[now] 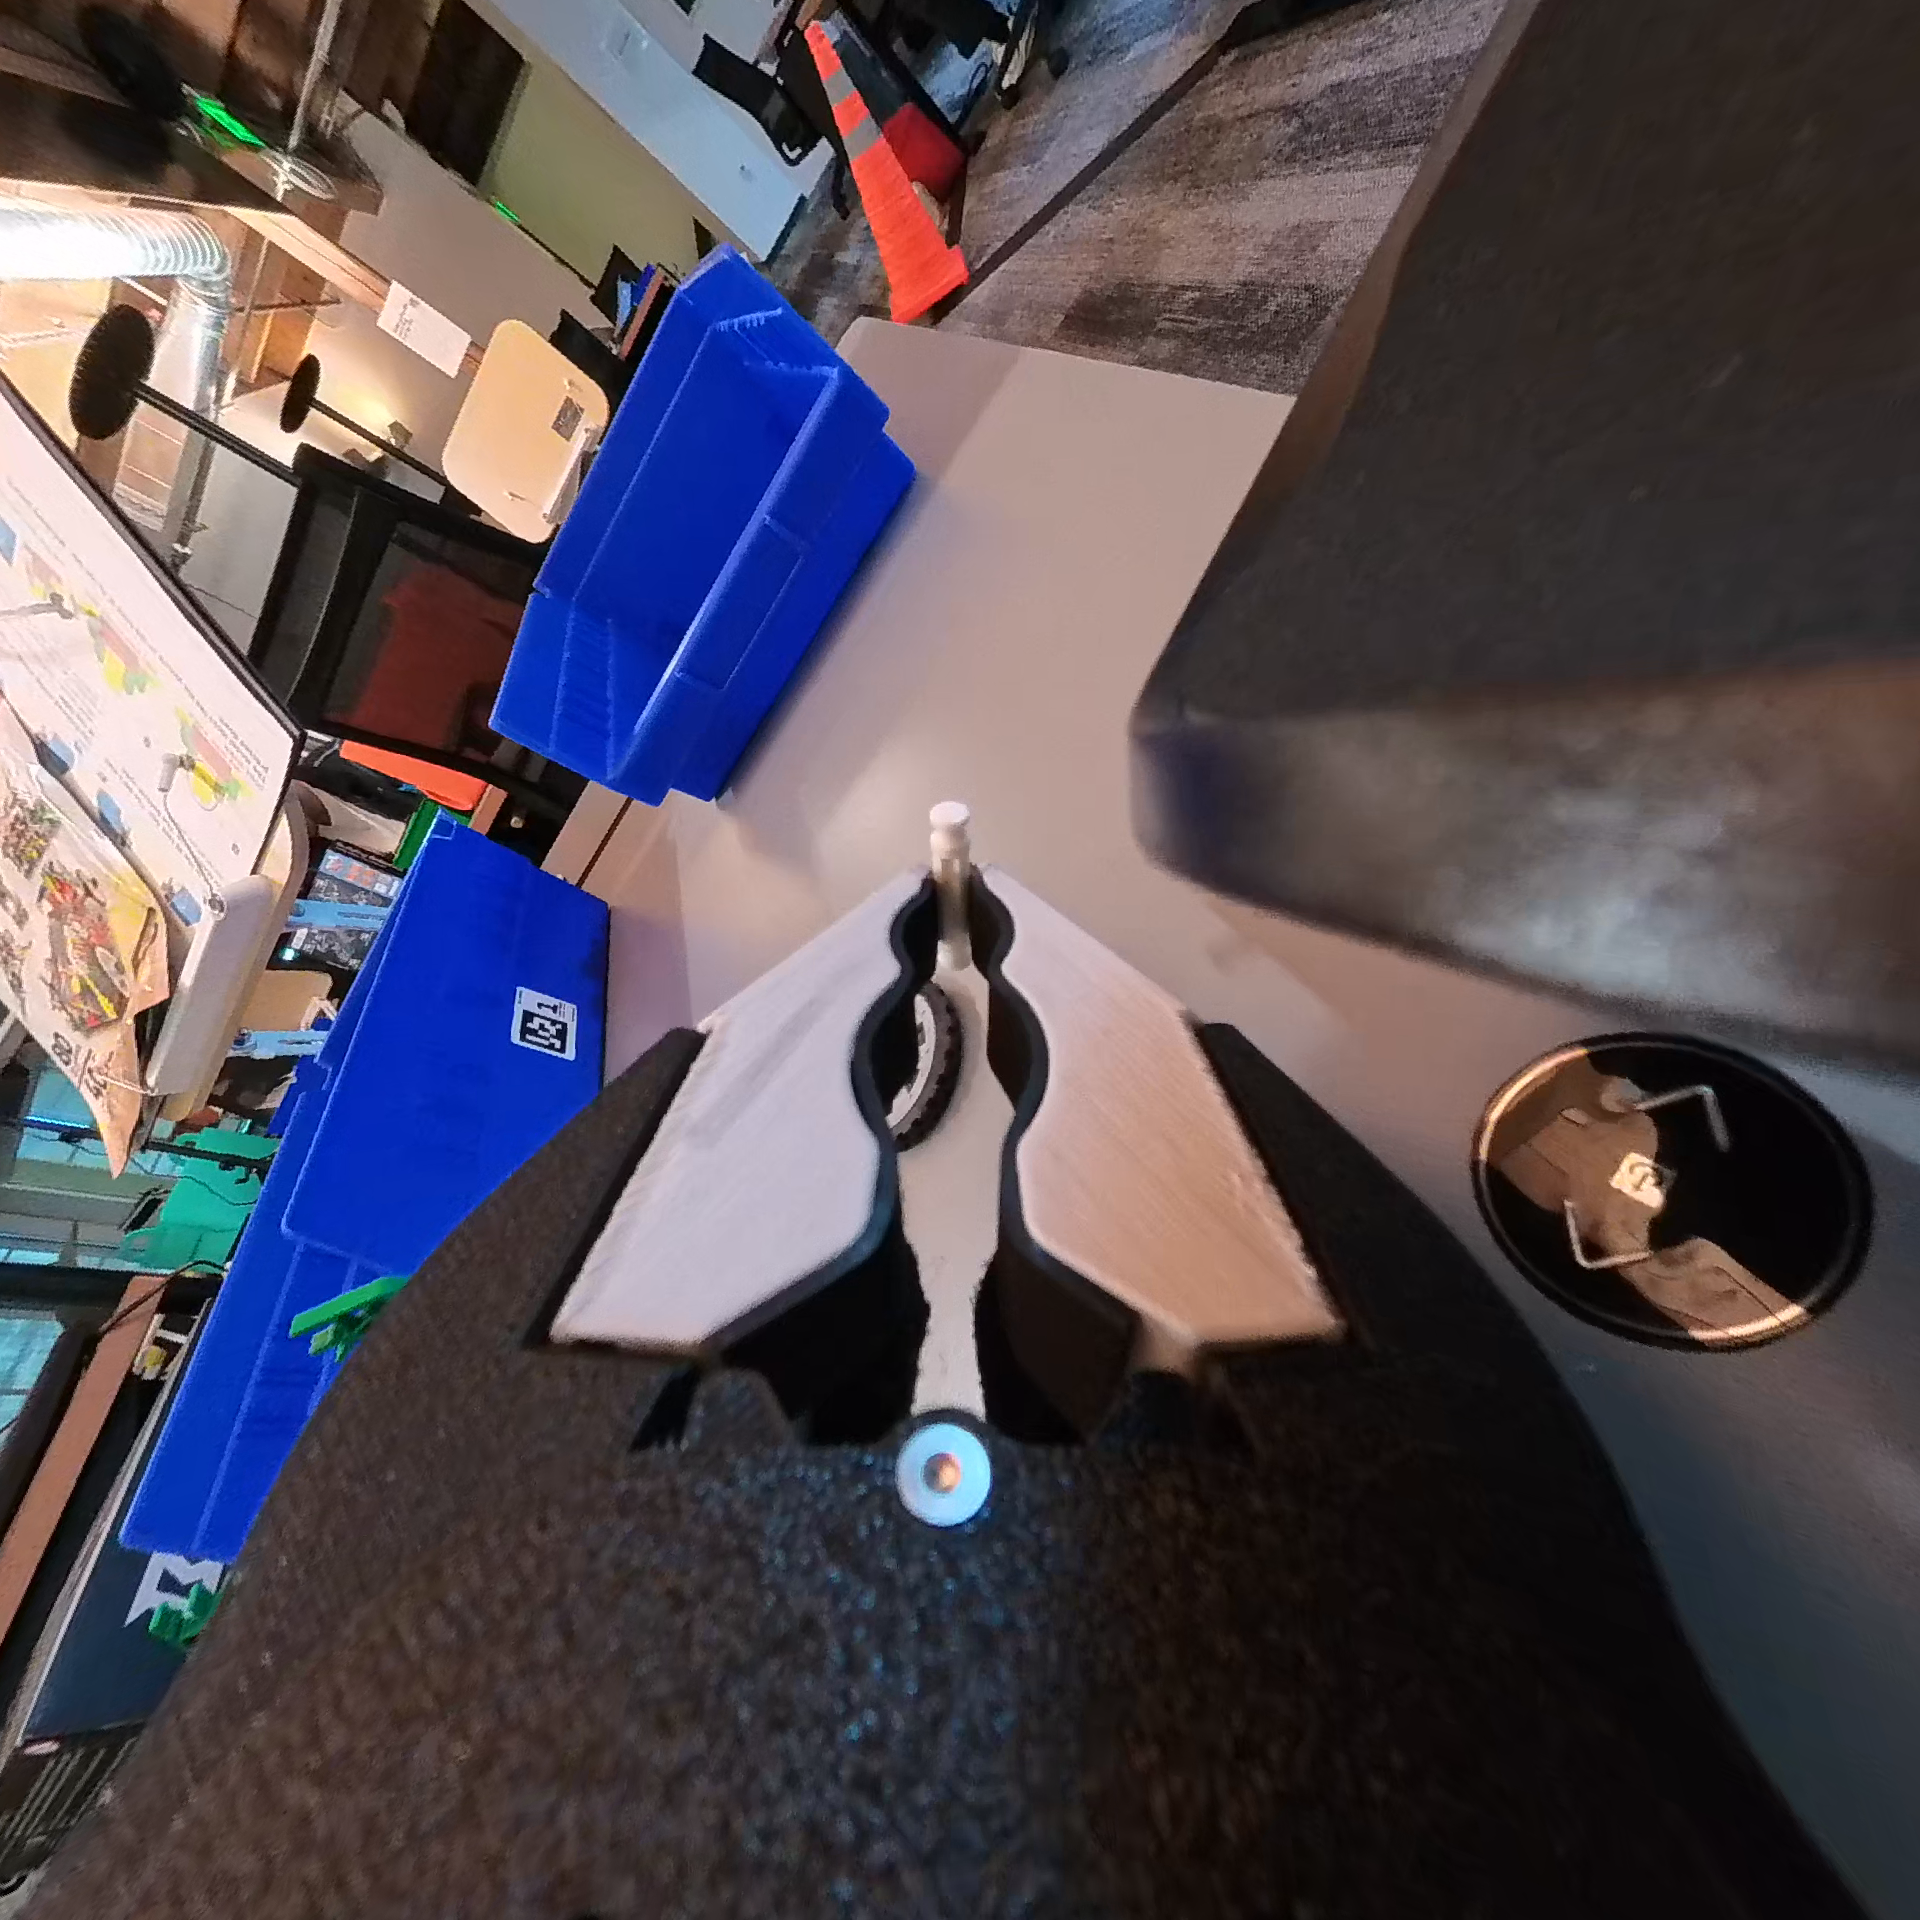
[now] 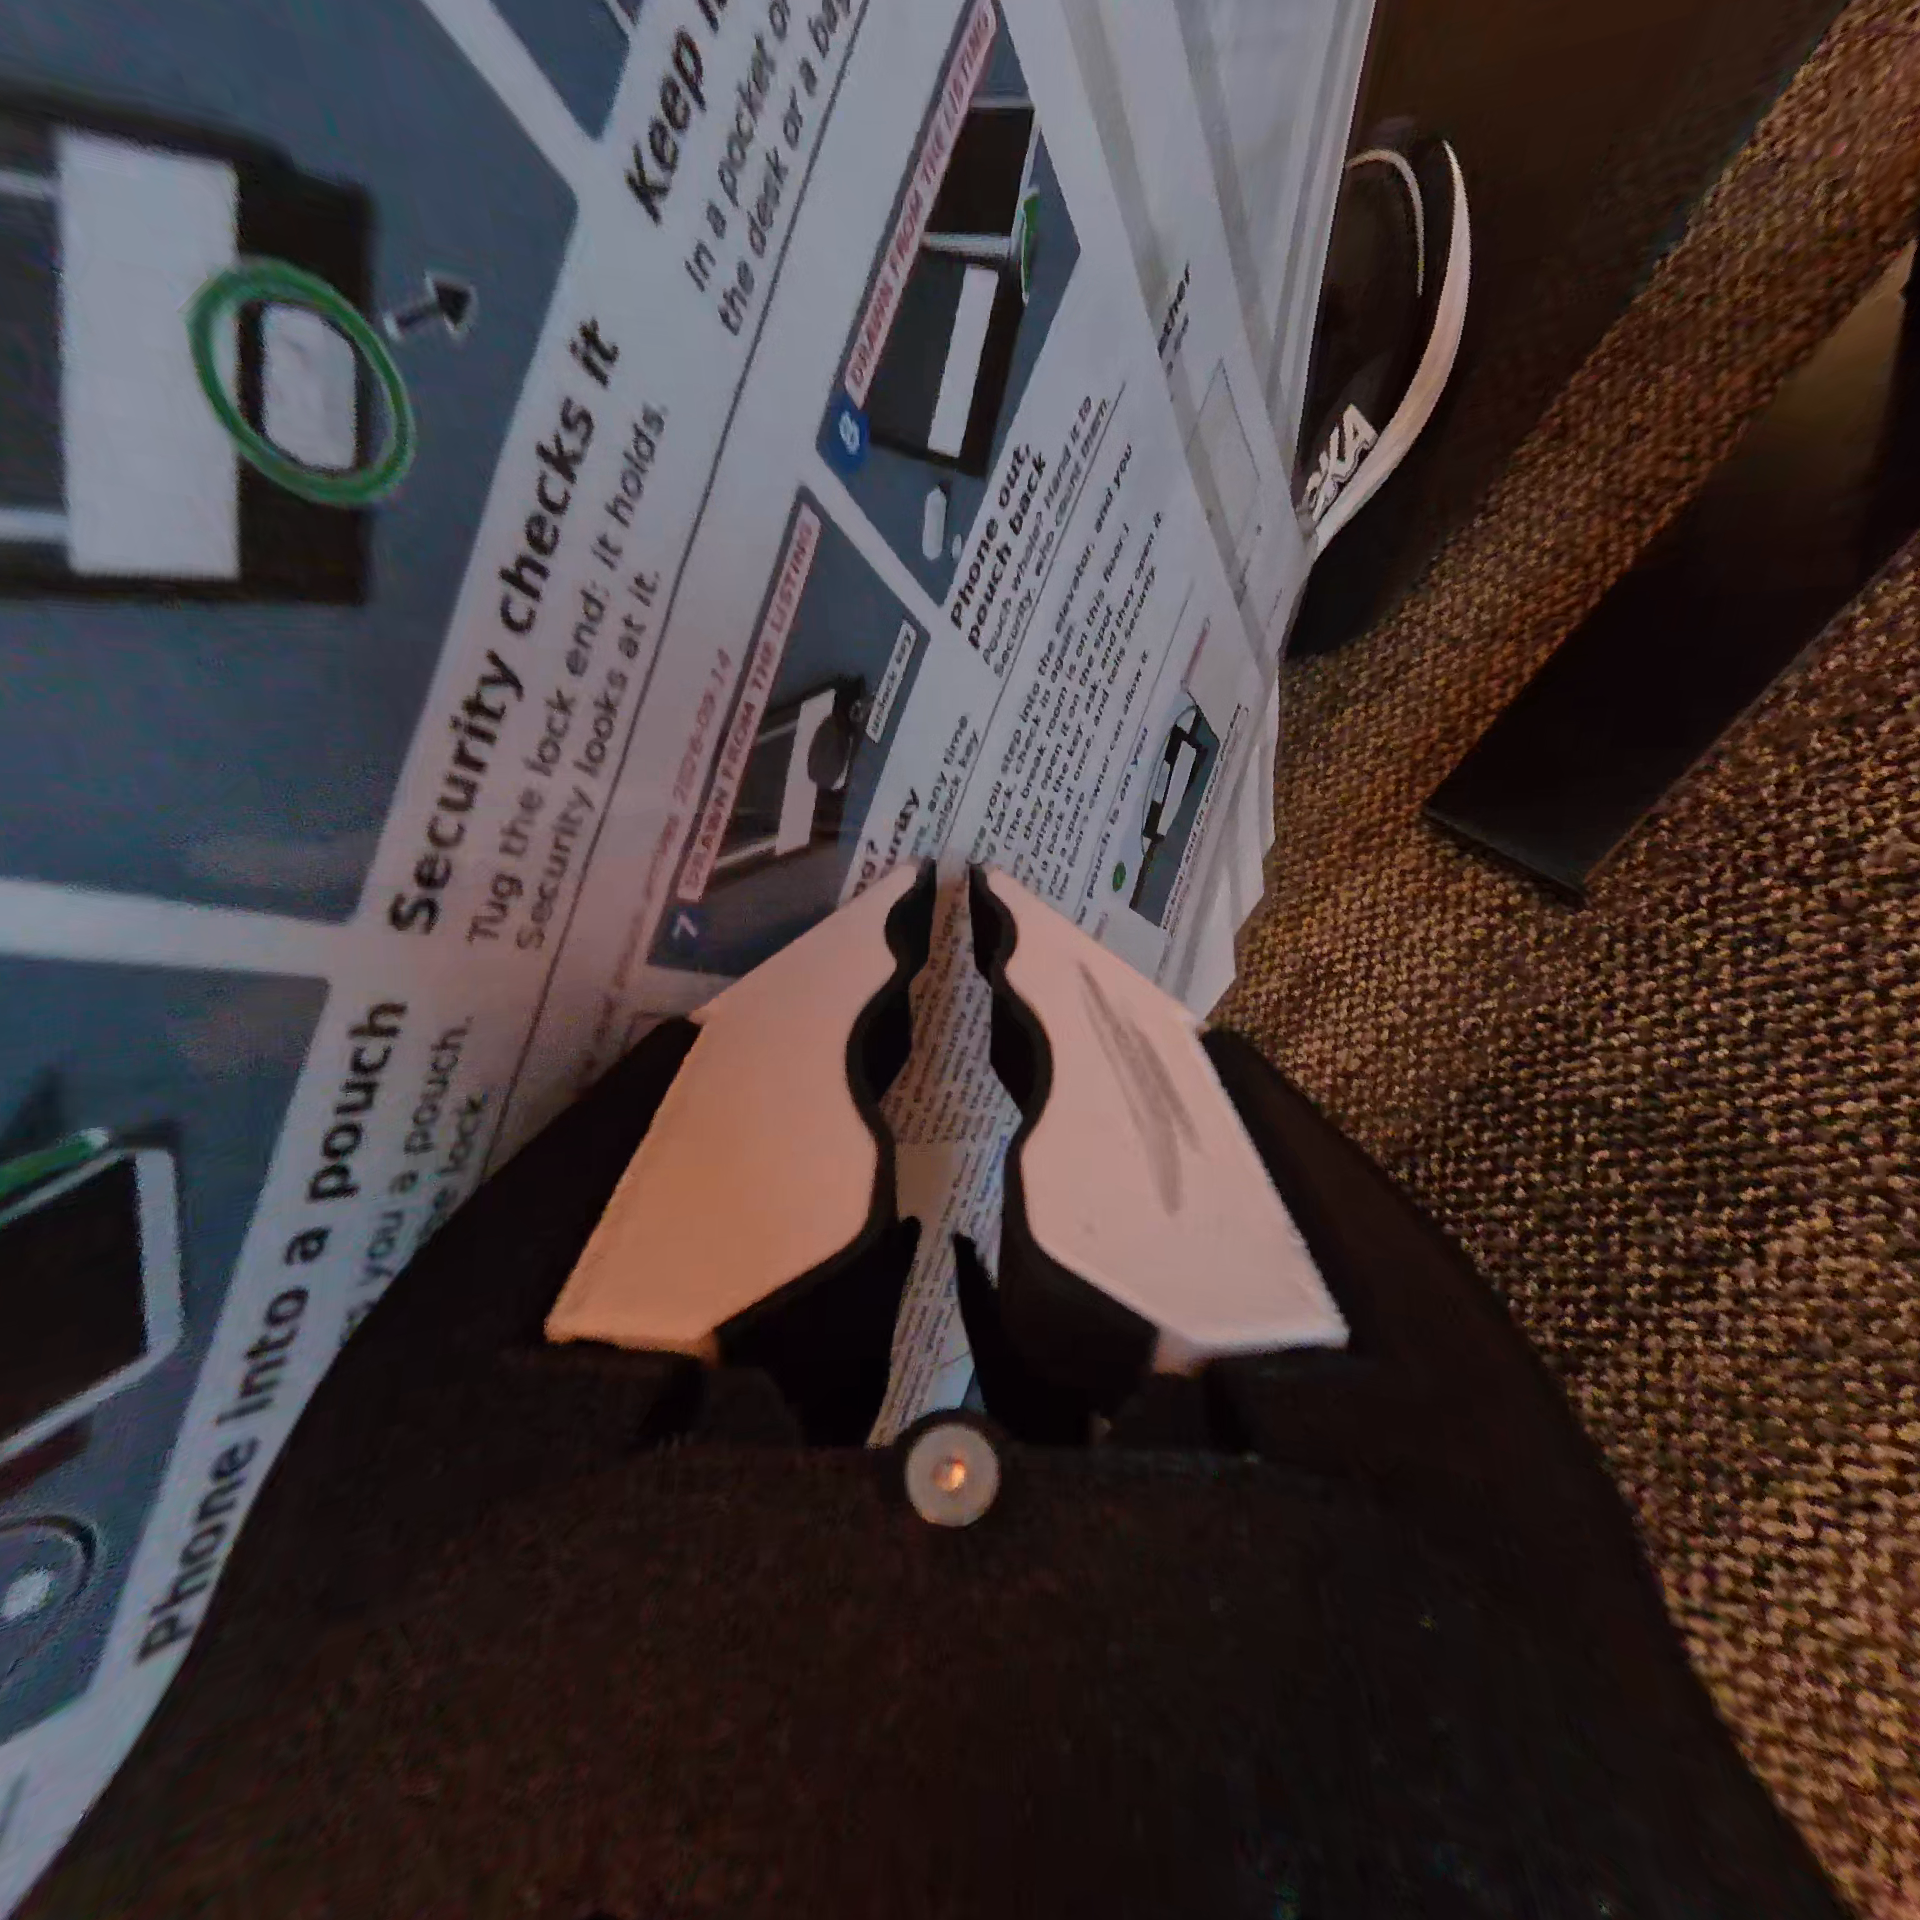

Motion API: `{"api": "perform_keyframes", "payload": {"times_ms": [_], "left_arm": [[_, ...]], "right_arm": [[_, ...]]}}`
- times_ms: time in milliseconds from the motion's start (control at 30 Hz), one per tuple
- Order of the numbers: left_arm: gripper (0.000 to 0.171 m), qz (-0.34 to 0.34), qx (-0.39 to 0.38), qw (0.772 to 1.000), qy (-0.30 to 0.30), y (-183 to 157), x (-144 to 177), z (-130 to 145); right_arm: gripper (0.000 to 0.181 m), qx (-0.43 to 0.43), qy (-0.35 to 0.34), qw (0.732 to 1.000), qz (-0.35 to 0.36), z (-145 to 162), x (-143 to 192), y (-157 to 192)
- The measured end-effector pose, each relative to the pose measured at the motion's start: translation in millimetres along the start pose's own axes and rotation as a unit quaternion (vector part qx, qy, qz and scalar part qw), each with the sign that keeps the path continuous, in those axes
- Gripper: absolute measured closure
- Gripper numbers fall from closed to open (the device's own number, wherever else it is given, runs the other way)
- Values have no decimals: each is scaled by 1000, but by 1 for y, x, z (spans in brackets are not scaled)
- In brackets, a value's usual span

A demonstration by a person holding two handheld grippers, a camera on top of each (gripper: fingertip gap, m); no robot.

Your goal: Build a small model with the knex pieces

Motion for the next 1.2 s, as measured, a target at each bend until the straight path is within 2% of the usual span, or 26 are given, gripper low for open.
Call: {"api": "perform_keyframes", "payload": {"times_ms": [267,767,1200], "left_arm": [[169,-3,-5,1000,12,0,-2,4],[169,-5,-11,1000,27,0,-6,8],[170,-11,-14,999,40,2,-9,12]], "right_arm": [[171,-16,11,1000,8,22,7,-16],[160,-25,40,999,8,53,12,-27],[157,-69,28,996,-44,60,-8,-4]]}}
Point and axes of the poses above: each gripper's, where its closed fingertips meet, x back along the fingers, z out of its underside, y = z × x across the jaws, the point moved 1 cm from there along x, back along the fingers, and after that the axes turned 5 degrees about -y, right-handed, at the moved point
